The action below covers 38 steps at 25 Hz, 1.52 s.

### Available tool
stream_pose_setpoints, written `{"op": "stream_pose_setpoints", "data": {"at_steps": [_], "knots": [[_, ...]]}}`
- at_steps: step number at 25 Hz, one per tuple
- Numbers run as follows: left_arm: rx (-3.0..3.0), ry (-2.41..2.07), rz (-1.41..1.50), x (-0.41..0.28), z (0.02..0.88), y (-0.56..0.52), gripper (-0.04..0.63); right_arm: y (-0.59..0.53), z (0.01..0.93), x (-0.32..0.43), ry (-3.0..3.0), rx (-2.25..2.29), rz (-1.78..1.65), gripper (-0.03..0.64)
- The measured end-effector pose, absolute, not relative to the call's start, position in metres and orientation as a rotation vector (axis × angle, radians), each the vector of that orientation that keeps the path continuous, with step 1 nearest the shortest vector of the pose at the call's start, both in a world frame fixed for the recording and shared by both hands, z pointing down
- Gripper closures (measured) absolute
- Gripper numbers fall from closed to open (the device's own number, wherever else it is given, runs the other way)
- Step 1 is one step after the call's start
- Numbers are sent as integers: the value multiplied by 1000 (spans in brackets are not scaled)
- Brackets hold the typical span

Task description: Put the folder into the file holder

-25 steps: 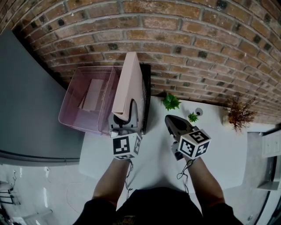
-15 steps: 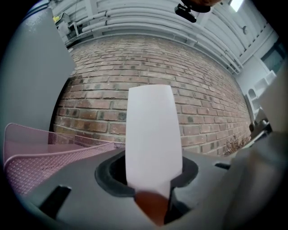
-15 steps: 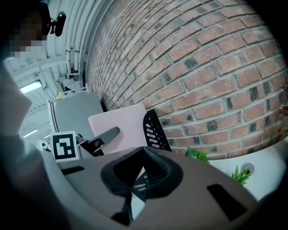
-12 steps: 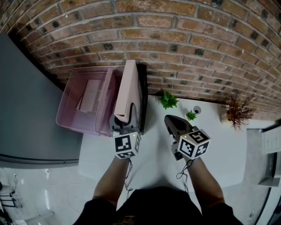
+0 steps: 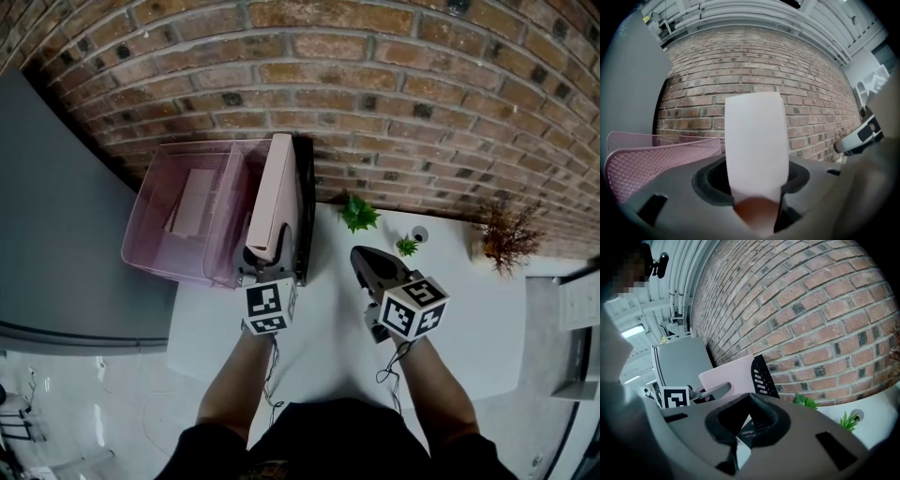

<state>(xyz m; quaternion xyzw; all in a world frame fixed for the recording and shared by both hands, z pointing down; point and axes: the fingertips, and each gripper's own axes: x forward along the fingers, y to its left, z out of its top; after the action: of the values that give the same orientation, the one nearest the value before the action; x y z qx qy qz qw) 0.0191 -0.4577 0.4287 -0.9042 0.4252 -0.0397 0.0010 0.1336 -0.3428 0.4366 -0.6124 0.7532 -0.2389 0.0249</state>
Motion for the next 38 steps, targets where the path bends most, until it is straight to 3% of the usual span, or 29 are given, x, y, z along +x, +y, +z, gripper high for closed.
{"op": "stream_pose_setpoints", "data": {"at_steps": [13,28,32,38], "knots": [[-2738,1427,-97,-19,392,-406,357,-313,414,124,2430,-1811,-639,614],[-2644,1563,-67,-41,340,-241,364,-203,366,116,2617,-1592,-450,614],[-2611,1586,-77,-45,330,-190,428,-171,356,108,2673,-1514,-410,614],[-2600,1673,-93,-67,332,-133,585,-136,362,84,2724,-1430,-444,614]]}}
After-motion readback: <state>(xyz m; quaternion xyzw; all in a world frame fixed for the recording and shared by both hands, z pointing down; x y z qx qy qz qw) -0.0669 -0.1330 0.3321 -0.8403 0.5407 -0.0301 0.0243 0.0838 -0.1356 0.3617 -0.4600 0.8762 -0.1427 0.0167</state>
